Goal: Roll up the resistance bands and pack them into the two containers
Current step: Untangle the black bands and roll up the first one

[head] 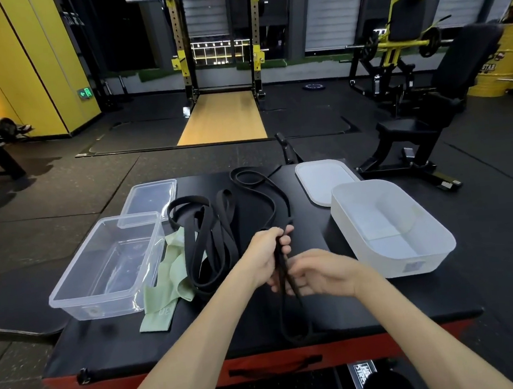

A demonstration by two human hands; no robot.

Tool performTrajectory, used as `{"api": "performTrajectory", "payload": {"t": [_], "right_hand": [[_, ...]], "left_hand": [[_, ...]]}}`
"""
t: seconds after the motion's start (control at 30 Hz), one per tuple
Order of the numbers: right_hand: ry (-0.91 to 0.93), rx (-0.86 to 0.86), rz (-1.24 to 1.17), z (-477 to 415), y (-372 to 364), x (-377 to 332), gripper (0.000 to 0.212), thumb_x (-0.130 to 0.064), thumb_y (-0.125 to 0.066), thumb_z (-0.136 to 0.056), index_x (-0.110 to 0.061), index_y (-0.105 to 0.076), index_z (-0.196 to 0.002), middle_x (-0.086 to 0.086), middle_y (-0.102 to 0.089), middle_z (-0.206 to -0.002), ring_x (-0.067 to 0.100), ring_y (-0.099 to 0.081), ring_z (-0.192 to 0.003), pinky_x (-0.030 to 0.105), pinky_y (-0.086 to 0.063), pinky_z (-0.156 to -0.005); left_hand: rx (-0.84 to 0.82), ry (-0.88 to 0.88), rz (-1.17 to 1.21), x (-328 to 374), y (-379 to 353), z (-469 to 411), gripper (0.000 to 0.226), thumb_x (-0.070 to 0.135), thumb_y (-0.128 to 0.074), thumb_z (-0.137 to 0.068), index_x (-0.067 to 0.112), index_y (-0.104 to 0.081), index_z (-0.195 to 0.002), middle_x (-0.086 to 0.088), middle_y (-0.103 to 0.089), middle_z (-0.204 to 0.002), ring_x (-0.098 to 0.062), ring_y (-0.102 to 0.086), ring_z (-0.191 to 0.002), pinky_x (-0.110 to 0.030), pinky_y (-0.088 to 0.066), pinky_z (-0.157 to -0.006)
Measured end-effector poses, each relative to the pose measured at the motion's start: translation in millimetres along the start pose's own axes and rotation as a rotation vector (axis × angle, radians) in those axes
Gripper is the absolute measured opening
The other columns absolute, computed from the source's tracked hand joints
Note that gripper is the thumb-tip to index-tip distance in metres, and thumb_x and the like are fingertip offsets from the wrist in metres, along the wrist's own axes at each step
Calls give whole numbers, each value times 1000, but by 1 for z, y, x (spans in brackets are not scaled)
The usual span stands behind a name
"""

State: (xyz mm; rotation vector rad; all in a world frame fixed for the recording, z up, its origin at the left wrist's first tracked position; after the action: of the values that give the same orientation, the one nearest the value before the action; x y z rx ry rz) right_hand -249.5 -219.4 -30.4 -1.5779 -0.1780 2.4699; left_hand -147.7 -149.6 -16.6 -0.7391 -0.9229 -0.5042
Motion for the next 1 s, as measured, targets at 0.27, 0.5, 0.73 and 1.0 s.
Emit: {"api": "performTrajectory", "payload": {"t": [0.27, 0.5, 0.73, 1.0], "right_hand": [[-15, 233, -306, -23, 23, -36, 53, -45, -36, -98, -3, -50, -70, 11, -51, -49, 24, -50, -40, 28, -49, -50], [-140, 215, -277, -52, 19, -51, 15, -14, -55, -94, 1, -56, -95, 6, -61, -68, 10, -57, -56, 21, -53, -60], [19, 201, -378, -42, 15, -58, 13, -3, -42, -97, 1, -54, -95, 10, -58, -74, 9, -48, -56, 17, -41, -51], [-36, 94, -168, -33, 3, -49, 20, -5, -38, -97, -20, -44, -85, 8, -51, -76, 11, -43, -55, 21, -37, -52]], "left_hand": [[-413, 102, -209, 8, 2, 22, 16, 16, -36, -100, 13, -51, -96, 1, -51, -68, -14, -53, -61, -24, -44, -63], [-437, 116, -429, -6, 12, 22, 21, 26, -45, -101, 9, -56, -109, -1, -62, -80, -17, -64, -82, -29, -49, -80], [-149, 190, -199, -4, 37, -3, 78, 71, -21, -91, 9, -57, -120, -6, -67, -113, -22, -60, -112, -34, -44, -96], [75, 111, 94, 20, 22, -30, 48, 36, -27, -104, 9, -67, -97, -3, -67, -82, -14, -61, -50, -23, -43, -51]]}}
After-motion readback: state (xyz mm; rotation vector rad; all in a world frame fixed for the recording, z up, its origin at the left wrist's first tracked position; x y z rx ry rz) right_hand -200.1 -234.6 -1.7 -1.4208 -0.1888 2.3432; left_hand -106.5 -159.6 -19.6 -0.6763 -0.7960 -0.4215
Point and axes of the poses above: each hand's wrist, its own z-axis away from the middle knuckle, its own y-axis out of the back of the hand, x = y × z, the point moved 2 cm from there along -z, towards the middle knuckle
